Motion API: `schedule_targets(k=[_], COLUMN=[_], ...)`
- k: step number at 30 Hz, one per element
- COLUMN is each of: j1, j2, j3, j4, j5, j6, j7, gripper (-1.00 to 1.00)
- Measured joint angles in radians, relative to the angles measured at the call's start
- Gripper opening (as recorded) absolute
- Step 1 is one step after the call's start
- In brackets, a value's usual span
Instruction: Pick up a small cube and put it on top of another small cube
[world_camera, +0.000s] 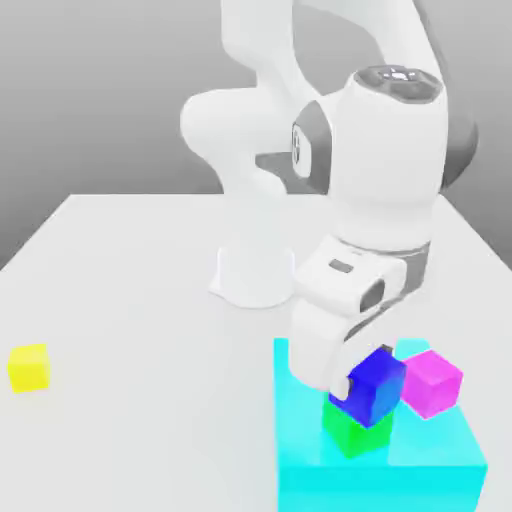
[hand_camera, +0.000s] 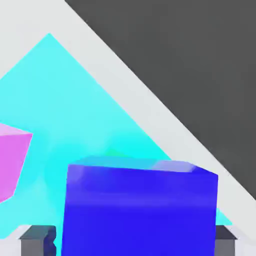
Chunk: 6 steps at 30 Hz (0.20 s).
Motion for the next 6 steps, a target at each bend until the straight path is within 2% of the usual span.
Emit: schedule_targets(k=[3, 6], j1=[0.0, -0.002], j2=[-0.003, -0.08], j3=[-0.001, 0.0], j4=[0.001, 0.031], j5=[-0.003, -0.011], j6=[-0.004, -0.11], j7=[0.002, 0.007], gripper=[1.0, 1.0])
